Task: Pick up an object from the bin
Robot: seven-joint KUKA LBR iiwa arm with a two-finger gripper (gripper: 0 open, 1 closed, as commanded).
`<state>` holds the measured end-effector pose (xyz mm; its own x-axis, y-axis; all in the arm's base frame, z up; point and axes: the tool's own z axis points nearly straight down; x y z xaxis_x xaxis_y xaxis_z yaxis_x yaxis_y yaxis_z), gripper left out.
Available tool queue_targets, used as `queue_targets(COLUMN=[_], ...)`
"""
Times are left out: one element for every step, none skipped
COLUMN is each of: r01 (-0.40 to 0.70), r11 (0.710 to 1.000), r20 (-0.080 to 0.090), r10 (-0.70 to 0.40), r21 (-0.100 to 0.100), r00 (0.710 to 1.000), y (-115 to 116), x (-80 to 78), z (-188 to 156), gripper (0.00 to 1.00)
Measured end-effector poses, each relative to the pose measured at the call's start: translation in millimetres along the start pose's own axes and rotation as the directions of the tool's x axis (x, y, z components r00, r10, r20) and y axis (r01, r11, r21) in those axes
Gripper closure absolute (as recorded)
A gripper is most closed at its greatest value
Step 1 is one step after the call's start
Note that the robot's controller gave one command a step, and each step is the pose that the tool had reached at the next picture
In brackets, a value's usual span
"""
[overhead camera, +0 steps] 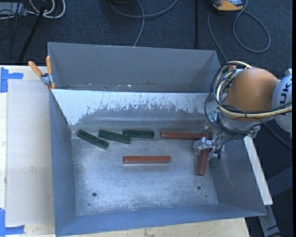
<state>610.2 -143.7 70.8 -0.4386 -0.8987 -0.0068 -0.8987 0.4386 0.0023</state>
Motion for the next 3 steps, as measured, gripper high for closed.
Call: queue_targets(r01=[-0.097, 0.372, 0.418], r11=[0.995, 0.928, 0.909], r20=[-0.004, -0.005, -0.005], r10=[0.097, -0.372, -0.418], r21=[-0.001, 0.0, 0.006], r00=[0.995, 0.928, 0.909], y=[56.9, 19.4, 38.8], x=[-62.8, -62.4, -83.1], z=[1.4, 1.7, -149.8], gripper=[1.0, 1.0, 1.0])
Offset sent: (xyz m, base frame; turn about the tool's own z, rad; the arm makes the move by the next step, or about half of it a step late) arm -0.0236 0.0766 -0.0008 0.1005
